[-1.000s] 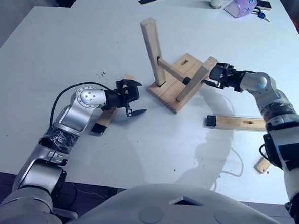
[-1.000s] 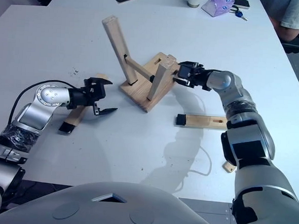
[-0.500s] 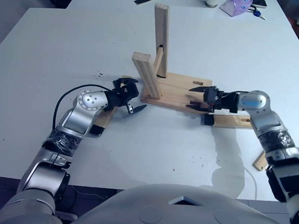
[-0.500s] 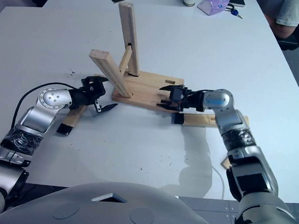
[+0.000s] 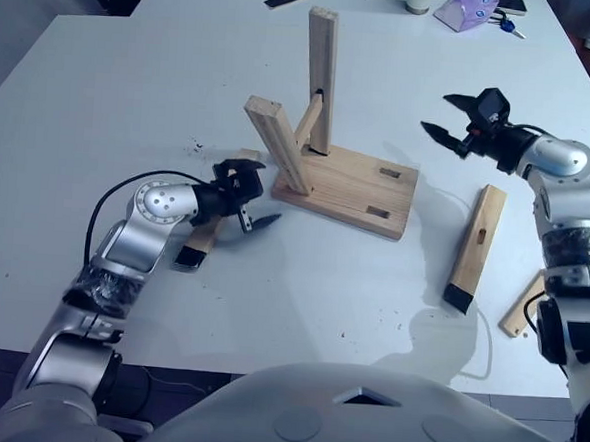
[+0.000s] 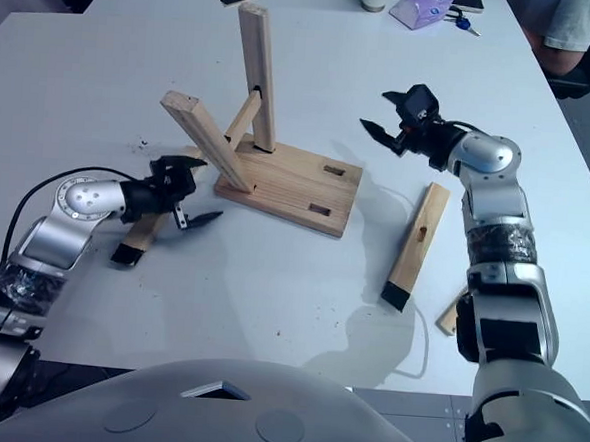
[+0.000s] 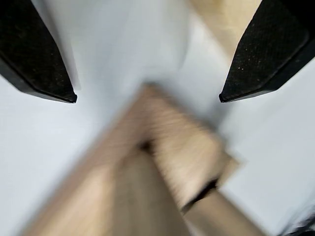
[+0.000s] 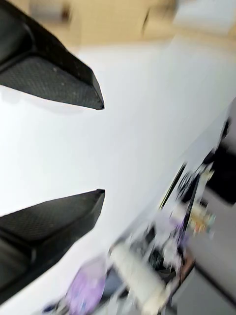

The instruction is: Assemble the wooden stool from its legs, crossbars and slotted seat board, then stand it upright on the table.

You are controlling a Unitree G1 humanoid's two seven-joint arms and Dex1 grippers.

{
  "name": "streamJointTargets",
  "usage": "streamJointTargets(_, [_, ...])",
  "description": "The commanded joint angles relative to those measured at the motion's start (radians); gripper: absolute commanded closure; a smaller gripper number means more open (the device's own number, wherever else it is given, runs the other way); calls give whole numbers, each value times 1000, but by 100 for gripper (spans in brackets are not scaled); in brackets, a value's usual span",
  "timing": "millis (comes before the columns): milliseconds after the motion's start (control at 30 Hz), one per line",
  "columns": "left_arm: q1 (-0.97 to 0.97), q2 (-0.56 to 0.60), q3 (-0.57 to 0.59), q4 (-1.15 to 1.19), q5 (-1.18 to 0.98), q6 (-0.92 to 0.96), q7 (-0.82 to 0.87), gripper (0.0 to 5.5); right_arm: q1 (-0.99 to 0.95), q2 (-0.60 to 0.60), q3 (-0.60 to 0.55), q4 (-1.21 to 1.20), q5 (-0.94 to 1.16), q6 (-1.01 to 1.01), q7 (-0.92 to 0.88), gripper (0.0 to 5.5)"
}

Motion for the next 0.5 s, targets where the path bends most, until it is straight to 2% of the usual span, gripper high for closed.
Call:
streamJointTargets(33, [81,43,-57,-135,-11,51,-66,12,-69,65,50,269,-121,-146,-139,252])
streamJointTargets(167, [16,-5,-117,-12,94,15,-4,12,-46,103,139,414,-229,-251,-132,252])
streamJointTargets(267, [-64,-37,-132,145,166,4,79,12,-19,113,159,432,-242,-308,-68,252])
streamJointTargets(400, [-132,-52,-123,301,210,-28,174,12,61,97,144,304,-157,-343,98,252])
streamJointTargets(500, [-156,-48,-132,380,232,-80,205,12,204,57,137,67,-68,-296,207,252])
